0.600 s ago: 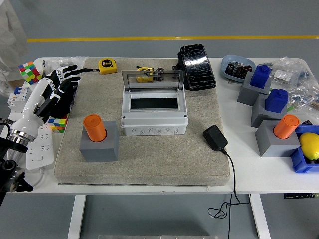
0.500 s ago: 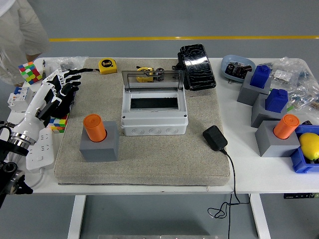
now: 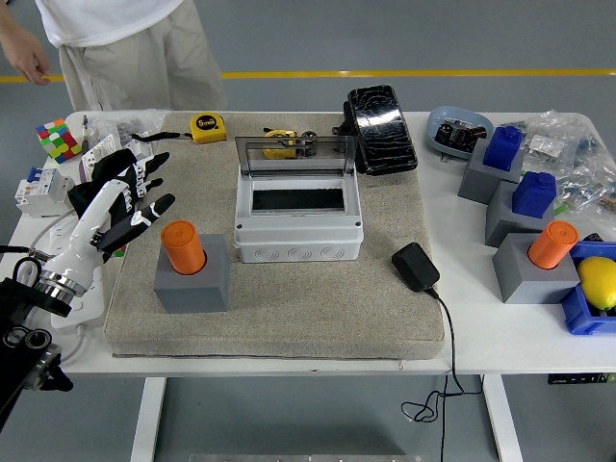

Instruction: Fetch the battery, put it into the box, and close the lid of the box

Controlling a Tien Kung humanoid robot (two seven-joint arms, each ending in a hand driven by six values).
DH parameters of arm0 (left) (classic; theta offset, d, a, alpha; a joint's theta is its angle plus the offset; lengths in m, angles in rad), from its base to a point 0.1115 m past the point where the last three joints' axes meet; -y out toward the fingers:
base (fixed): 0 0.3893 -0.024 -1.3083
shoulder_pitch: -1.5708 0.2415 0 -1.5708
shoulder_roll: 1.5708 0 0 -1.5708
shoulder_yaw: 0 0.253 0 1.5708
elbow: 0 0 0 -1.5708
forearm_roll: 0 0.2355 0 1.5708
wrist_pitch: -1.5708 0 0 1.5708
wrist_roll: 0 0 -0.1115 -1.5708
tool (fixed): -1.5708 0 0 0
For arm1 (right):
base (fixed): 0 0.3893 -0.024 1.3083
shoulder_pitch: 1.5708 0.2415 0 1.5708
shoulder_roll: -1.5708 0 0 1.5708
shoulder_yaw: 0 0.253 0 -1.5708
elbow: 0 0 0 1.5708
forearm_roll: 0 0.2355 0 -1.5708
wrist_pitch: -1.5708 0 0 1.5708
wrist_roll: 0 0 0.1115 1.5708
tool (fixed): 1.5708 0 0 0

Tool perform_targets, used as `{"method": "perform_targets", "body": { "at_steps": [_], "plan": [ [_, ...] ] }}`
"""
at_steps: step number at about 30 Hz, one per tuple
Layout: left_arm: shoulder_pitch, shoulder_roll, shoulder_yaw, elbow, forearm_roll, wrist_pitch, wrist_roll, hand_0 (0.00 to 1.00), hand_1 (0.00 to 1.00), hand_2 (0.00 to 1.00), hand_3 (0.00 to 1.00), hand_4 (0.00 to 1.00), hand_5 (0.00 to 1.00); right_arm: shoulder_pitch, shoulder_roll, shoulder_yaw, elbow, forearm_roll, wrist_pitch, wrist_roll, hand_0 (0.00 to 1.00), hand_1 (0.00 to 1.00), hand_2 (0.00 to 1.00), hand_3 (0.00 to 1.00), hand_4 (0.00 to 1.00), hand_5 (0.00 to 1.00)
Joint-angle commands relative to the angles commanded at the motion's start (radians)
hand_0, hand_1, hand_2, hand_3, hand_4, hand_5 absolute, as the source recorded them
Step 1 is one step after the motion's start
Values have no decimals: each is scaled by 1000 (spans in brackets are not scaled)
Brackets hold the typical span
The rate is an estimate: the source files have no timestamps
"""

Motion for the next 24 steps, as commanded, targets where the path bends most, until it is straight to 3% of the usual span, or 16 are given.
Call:
{"method": "perform_targets", "body": {
  "at_steps": [3,4,9,10,22,23,24],
  "plan": [
    [-3,-7,14,7,4,15,-4,822,934,959,883,998,499,1,0,-1,0,0,1,0,655,673,691,644,962,560],
    [-6,-8,20,13,4,22,-5,789,904,936,864,998,341,1,1,-1,1,0,0,1,655,673,691,644,963,560],
    [-18,-10,63,33,-3,17,11,789,904,936,864,998,341,4,4,-5,2,1,1,2,655,673,691,644,963,560],
    [-18,-12,72,33,-2,17,12,767,886,932,875,998,284,5,4,-5,2,2,1,2,655,673,691,644,963,560],
    [-30,-18,132,31,-4,36,2,766,873,927,866,998,283,-2,0,-10,-1,3,0,0,655,673,691,645,964,559],
    [-32,-18,137,33,-8,39,0,751,856,910,849,998,166,-2,1,-10,0,3,0,0,655,673,691,646,965,558],
    [-34,-19,141,35,-11,41,-1,751,856,910,849,998,166,-1,1,-10,0,3,0,0,655,673,691,646,965,558]
  ]
}}
